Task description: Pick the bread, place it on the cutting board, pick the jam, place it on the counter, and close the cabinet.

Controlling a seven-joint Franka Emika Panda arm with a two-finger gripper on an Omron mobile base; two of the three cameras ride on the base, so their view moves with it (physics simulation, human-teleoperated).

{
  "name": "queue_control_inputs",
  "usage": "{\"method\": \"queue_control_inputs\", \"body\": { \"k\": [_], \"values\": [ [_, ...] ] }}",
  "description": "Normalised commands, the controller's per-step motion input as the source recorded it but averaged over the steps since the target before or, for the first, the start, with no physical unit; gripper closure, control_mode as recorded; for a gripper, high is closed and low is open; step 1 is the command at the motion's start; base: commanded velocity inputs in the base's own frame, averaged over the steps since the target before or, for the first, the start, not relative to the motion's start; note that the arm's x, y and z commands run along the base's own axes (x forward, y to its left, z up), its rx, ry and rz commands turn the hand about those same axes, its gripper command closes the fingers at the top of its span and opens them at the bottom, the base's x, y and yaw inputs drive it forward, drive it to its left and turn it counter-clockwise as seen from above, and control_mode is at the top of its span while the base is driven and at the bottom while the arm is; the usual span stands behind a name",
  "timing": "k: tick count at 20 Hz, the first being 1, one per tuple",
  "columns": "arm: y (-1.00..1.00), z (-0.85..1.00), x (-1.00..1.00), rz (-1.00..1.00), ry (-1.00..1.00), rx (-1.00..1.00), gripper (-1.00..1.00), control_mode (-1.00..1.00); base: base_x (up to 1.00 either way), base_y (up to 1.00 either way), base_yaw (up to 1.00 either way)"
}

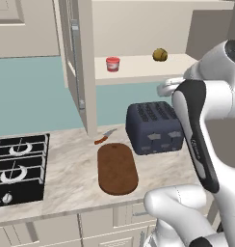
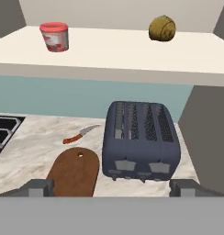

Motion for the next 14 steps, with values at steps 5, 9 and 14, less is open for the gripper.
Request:
{"method": "queue_control_inputs", "body": {
  "k": [5, 9, 14],
  "values": [
    [0.31, 0.3, 0.0, 0.0, 0.0, 0.0, -1.0, -1.0, 0.0, 0.0, 0.0],
    [0.36, 0.1, 0.0, 0.0, 0.0, 0.0, -1.0, -1.0, 0.0, 0.0, 0.0],
    [0.35, 0.01, 0.0, 0.0, 0.0, 0.0, -1.0, -1.0, 0.0, 0.0, 0.0]
  ]
}}
